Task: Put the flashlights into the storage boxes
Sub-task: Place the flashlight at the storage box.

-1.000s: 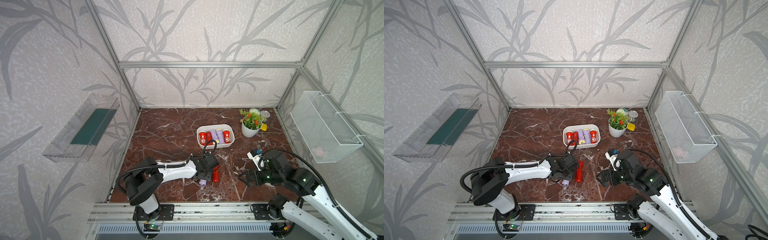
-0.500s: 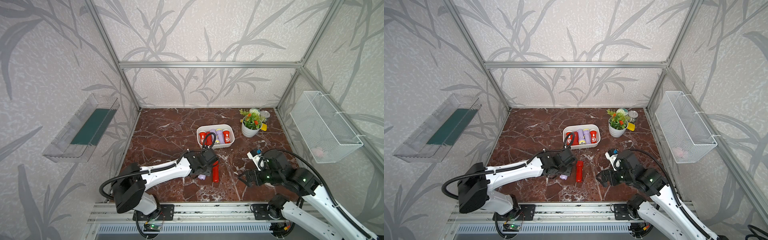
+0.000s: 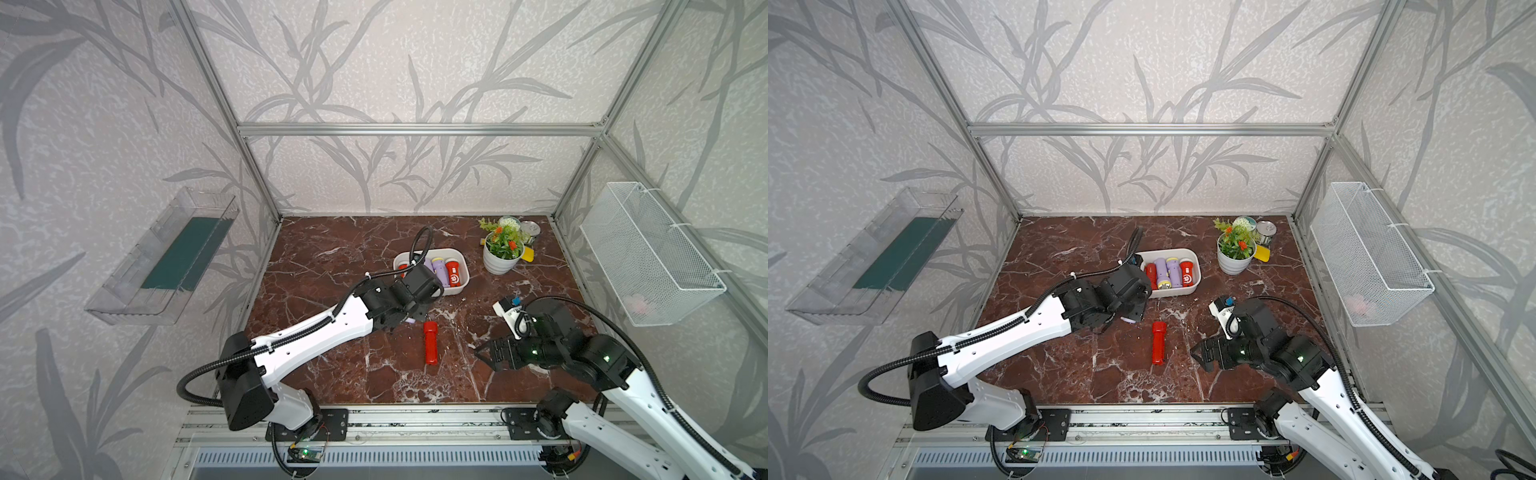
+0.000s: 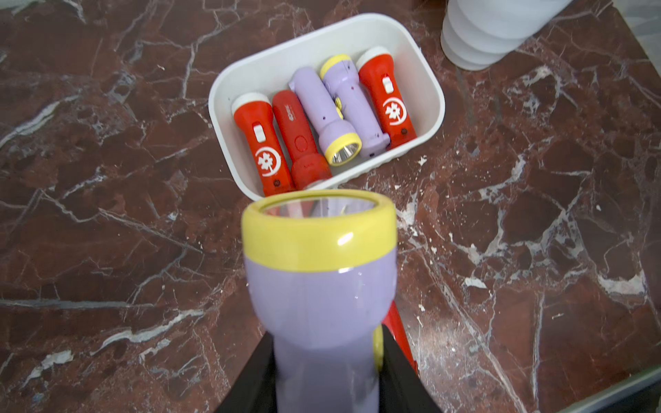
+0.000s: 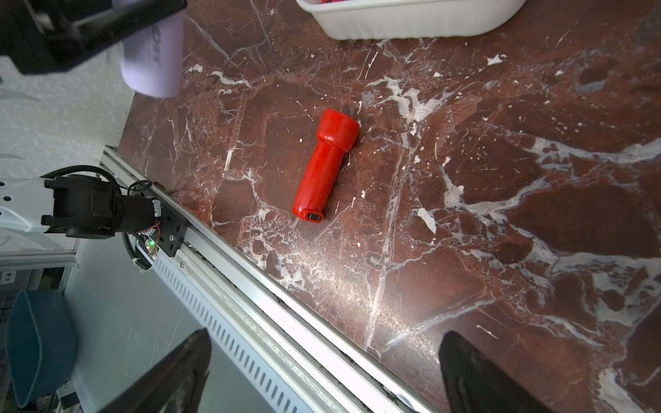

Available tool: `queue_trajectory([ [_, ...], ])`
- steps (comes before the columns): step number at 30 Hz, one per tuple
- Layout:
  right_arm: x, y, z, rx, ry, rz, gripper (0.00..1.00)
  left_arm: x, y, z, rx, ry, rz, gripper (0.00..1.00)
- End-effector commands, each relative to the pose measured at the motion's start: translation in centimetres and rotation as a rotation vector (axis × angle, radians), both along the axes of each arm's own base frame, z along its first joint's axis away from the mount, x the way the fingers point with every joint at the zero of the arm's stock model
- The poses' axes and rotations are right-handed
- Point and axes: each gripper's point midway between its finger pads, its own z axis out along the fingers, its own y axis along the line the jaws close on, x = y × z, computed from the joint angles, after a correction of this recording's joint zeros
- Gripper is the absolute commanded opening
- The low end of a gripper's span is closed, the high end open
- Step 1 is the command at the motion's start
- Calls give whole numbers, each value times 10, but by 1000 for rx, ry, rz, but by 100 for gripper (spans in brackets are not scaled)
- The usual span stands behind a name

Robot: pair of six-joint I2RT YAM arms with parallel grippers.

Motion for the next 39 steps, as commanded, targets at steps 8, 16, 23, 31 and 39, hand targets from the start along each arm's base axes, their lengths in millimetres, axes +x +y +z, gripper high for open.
queue_trajectory([
  [8,5,7,14,31,-42,15,99,57,-7,-9,-13,45,1,39],
  [16,30,14,45,30,-135,-1,99,94,-26,-15,-40,72,-21,39],
  [23,59,28,61,-6,-168,0,99,121,-31,-35,-80,116,-23,38],
  [31,101,49,72,-68,-175,13,99,145,-14,-66,-121,198,23,36],
  [39,138,66,70,-70,-139,4,99,159,-15,-80,-162,220,26,36],
])
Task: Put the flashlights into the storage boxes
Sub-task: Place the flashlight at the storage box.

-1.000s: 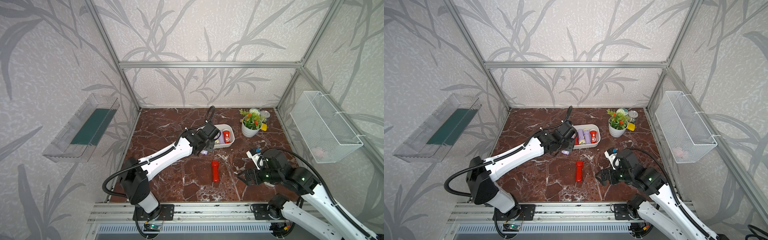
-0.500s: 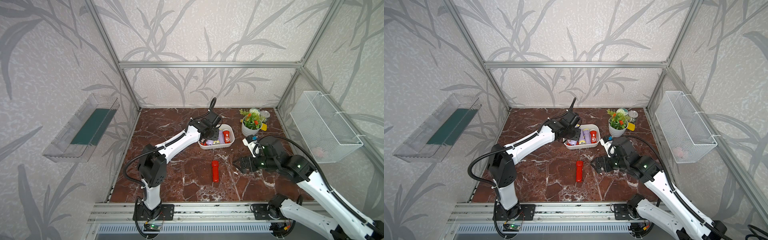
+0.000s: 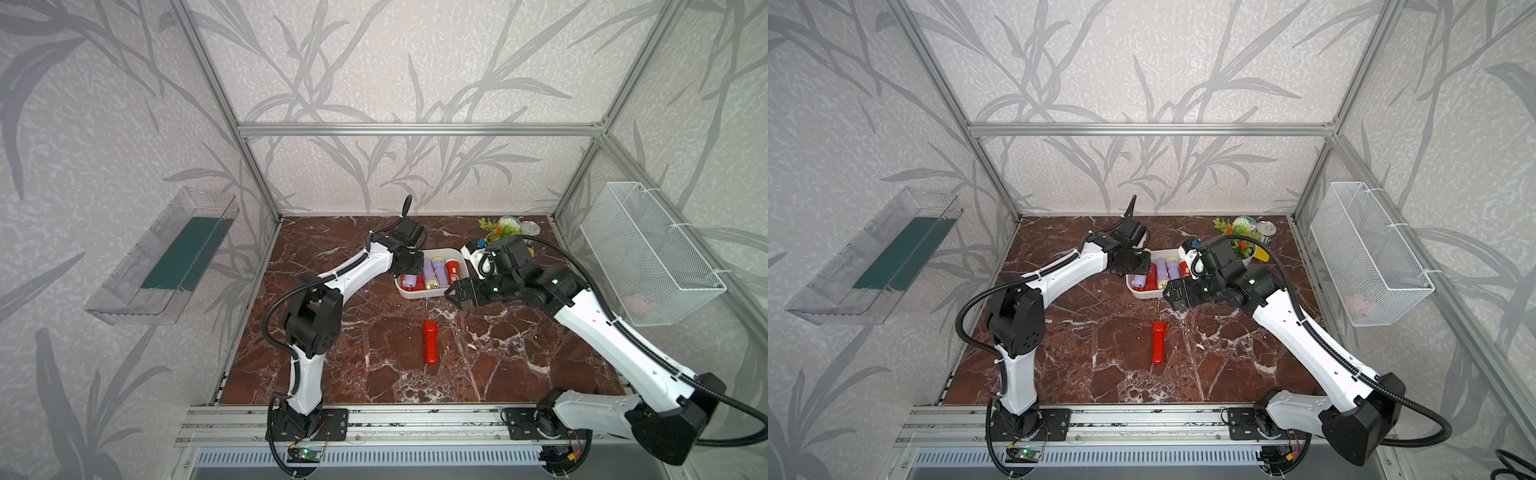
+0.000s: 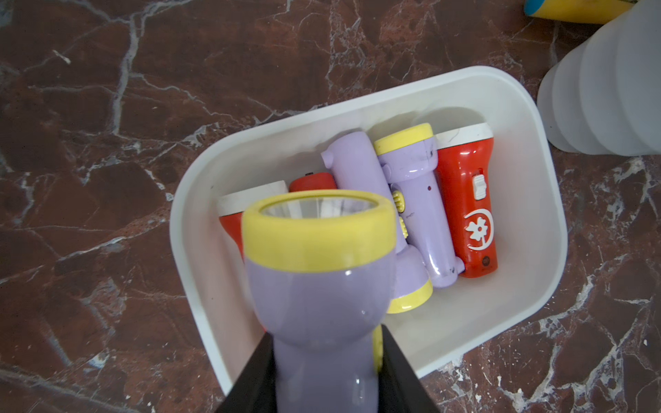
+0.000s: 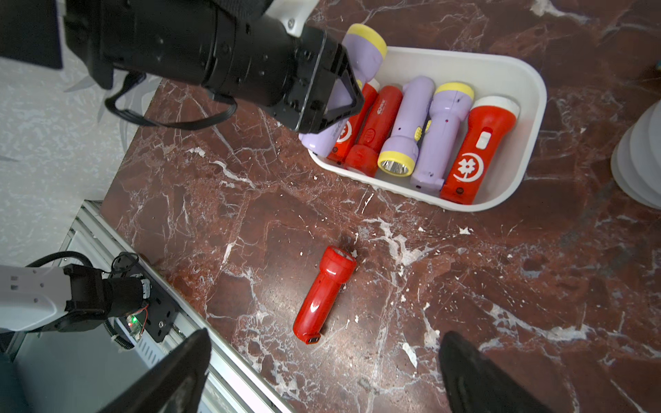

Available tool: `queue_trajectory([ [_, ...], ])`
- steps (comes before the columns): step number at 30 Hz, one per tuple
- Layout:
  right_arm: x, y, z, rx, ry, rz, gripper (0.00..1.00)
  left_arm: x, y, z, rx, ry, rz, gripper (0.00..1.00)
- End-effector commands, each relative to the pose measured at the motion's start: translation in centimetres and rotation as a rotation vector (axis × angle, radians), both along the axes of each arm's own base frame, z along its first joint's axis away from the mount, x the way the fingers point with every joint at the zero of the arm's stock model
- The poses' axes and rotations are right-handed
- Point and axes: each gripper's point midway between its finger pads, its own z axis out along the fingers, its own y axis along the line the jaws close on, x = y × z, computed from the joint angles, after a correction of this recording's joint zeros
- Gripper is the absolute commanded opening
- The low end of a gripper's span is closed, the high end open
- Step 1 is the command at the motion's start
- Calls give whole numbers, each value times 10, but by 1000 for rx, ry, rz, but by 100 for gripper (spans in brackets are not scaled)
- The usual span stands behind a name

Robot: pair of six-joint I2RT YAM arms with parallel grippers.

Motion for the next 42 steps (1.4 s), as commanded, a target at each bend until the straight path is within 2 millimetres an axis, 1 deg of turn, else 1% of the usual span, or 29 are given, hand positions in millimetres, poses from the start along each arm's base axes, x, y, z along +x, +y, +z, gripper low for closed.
queue_trajectory([
  [1,14,6,3,14,-5,5,99,13,-9,3,-54,-13,-11,36],
  [4,21,10,-1,15,12,9,99,19,-8,-7,-71,8,1,36],
  [8,27,11,-6,6,28,9,99,20,-9,-18,-73,42,3,35],
  [13,32,9,-9,13,38,5,99,21,-8,-23,-69,47,11,35],
  [25,24,-1,-5,17,26,-4,99,21,-7,-38,-56,76,22,38],
  [29,22,-3,-4,21,26,-7,99,20,-7,-42,-52,86,24,41],
  [30,21,-4,-5,20,28,-8,99,19,-7,-41,-53,85,23,42],
  [33,18,-6,-3,22,26,-11,99,18,-7,-35,-61,82,22,50],
  [36,16,-7,-4,22,28,-14,99,17,-8,-22,-79,63,18,59],
  [39,13,-10,-7,16,33,-22,99,13,-8,-4,-92,40,9,60],
  [42,8,-13,-10,20,42,-28,99,6,-6,18,-104,0,3,61],
])
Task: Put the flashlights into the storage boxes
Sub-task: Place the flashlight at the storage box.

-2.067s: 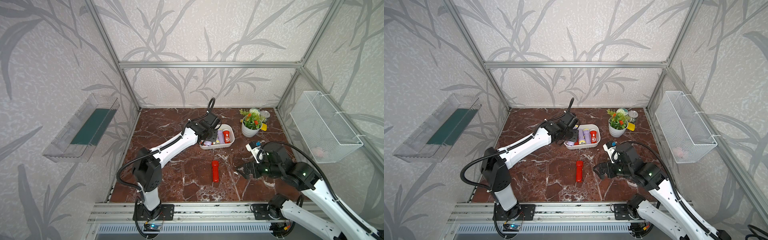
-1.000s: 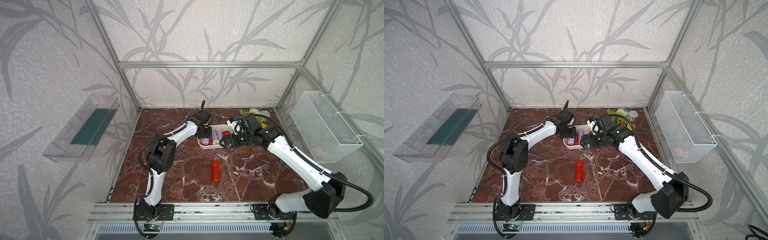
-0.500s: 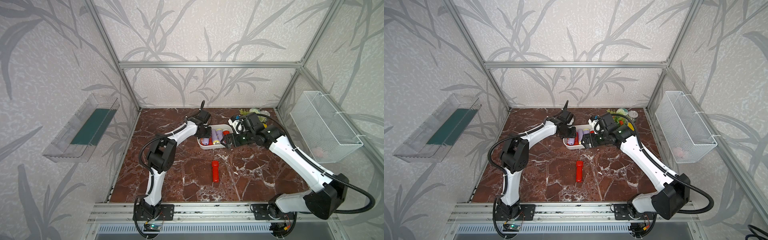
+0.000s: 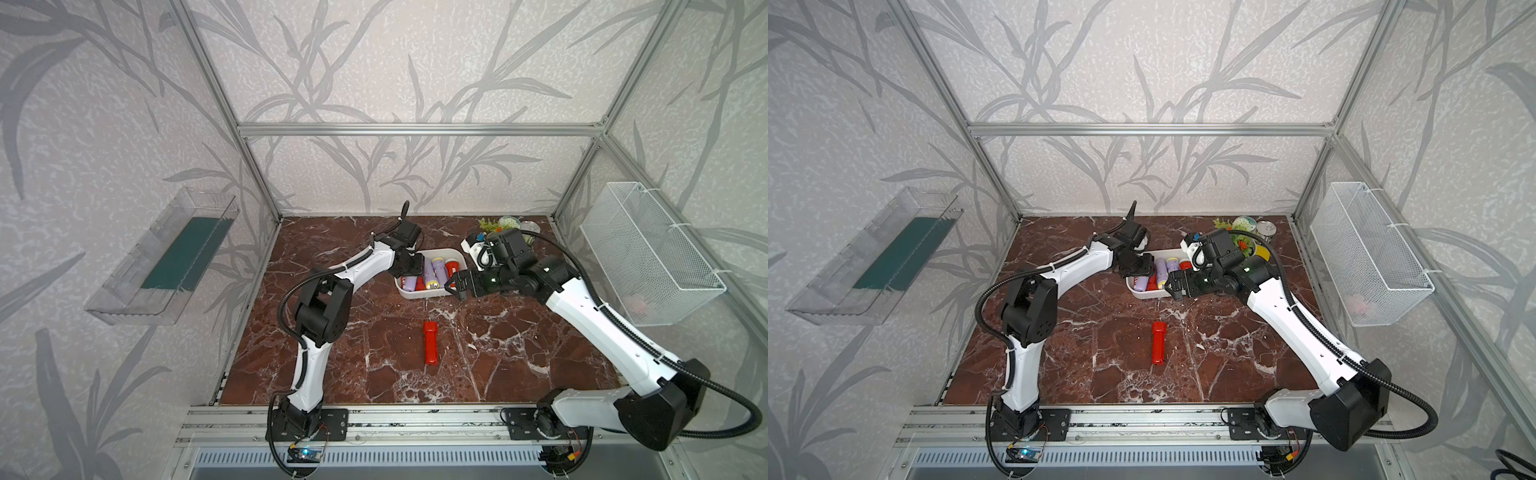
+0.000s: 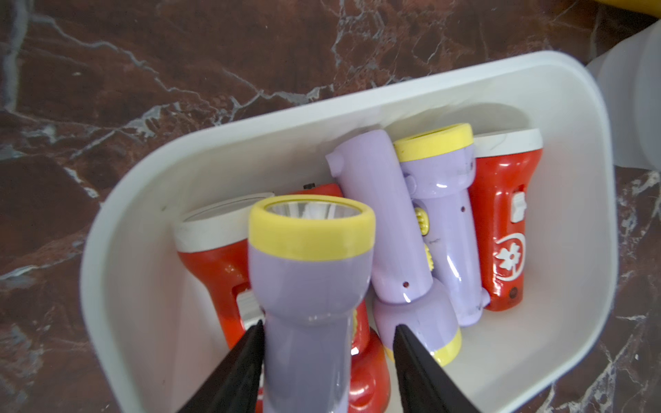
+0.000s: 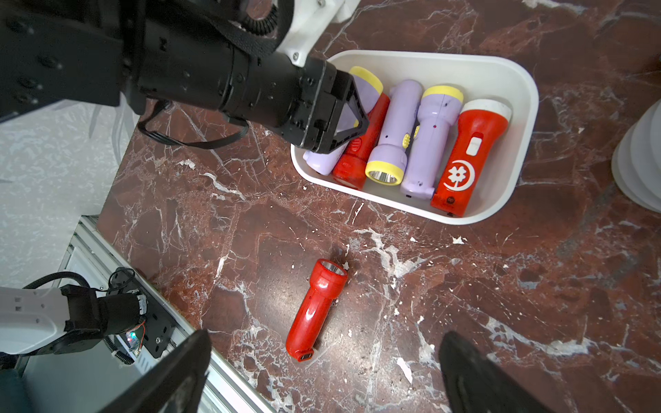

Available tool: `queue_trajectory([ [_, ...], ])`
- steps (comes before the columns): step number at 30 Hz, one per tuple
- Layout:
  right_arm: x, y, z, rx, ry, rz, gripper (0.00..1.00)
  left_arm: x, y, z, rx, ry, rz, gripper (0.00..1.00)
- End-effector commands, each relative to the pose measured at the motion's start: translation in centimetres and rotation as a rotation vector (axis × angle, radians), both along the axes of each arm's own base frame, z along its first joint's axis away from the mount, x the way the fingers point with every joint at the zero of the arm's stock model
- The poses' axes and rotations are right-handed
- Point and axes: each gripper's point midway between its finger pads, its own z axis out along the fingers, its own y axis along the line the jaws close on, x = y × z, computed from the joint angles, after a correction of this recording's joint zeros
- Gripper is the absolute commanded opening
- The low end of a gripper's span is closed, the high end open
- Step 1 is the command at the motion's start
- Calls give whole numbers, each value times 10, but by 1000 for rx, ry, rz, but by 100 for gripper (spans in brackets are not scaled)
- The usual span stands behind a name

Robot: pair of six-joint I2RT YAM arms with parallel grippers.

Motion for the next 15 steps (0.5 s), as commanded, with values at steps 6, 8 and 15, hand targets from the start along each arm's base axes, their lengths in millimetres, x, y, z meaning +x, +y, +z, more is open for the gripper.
queue_trajectory([
  [6,-23,-12,-14,11,38,-20,99,-36,8,91,-86,-169,-21,62],
  [8,-28,-16,-20,7,51,-26,99,-51,14,101,-92,-198,-26,63],
  [15,-49,-26,-43,0,102,-48,99,-112,42,90,-106,-240,-2,65],
])
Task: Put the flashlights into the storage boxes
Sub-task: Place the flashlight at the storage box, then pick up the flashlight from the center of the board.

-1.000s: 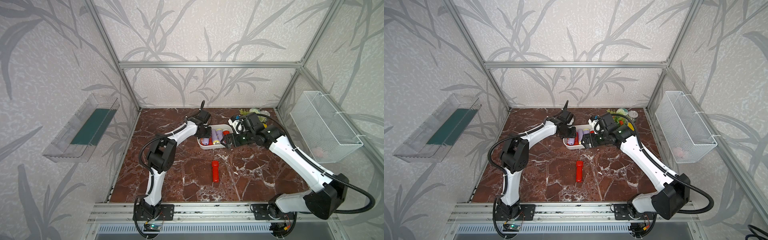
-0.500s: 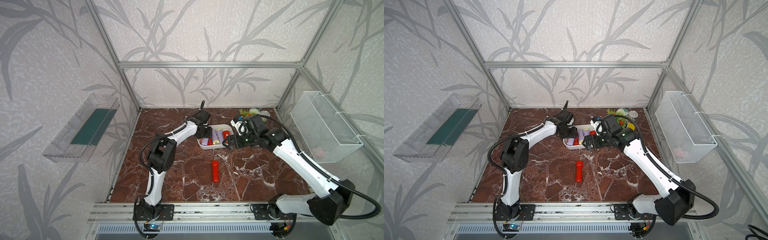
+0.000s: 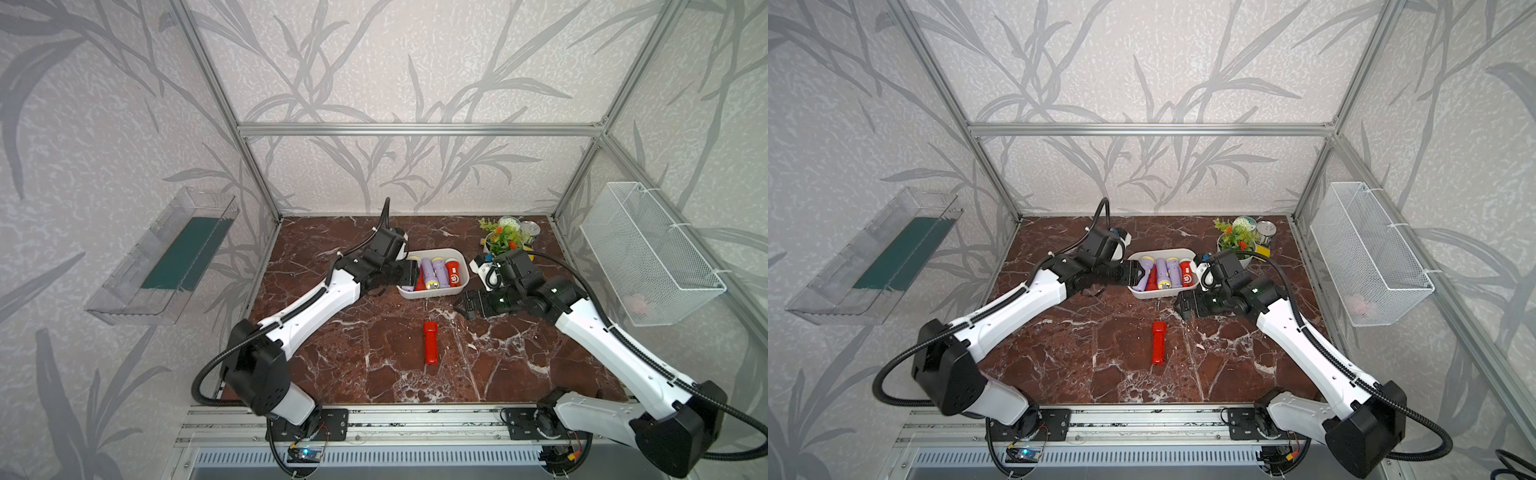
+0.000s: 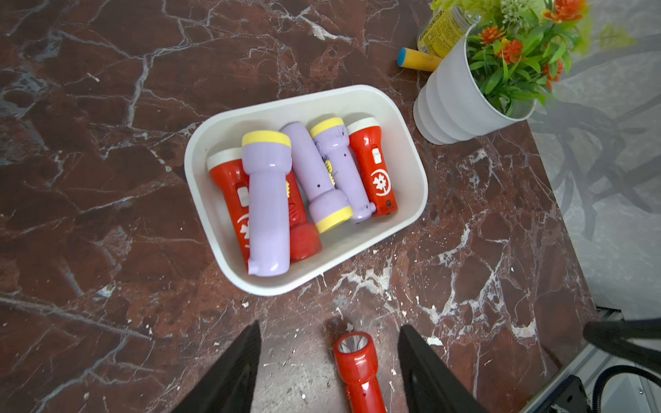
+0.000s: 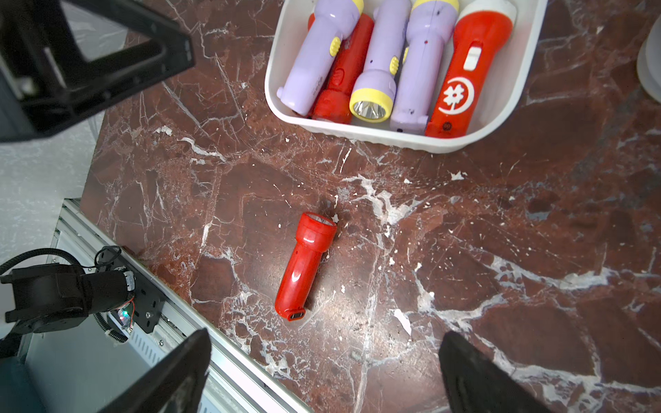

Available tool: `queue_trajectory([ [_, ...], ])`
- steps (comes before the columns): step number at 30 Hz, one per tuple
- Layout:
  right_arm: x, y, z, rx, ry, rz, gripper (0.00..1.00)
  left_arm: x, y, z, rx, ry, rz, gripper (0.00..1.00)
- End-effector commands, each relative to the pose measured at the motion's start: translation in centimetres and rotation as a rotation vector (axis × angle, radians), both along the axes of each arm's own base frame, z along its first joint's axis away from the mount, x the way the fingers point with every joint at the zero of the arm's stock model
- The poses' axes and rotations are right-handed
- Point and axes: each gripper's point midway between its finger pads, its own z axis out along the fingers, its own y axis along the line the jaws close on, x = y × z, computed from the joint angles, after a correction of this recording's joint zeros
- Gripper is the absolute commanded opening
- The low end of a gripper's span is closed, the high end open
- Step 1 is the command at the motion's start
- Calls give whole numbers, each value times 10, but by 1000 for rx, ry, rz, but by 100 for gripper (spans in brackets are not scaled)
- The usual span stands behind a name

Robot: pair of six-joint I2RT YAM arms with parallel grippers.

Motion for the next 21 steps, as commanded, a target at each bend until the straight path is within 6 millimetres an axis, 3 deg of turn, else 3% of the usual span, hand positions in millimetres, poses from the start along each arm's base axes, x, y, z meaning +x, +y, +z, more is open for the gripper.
queue_trajectory([
  [1,-11,-4,-5,17,16,-16,99,-21,14,-17,9,-4,39,65],
  [6,-23,-3,-20,19,43,-27,99,-65,31,-46,40,33,42,65],
  [10,-34,1,-28,-12,47,-19,99,-94,40,-56,42,36,34,65],
  [21,-55,5,-49,-57,56,-34,99,-138,67,-70,3,54,52,65],
])
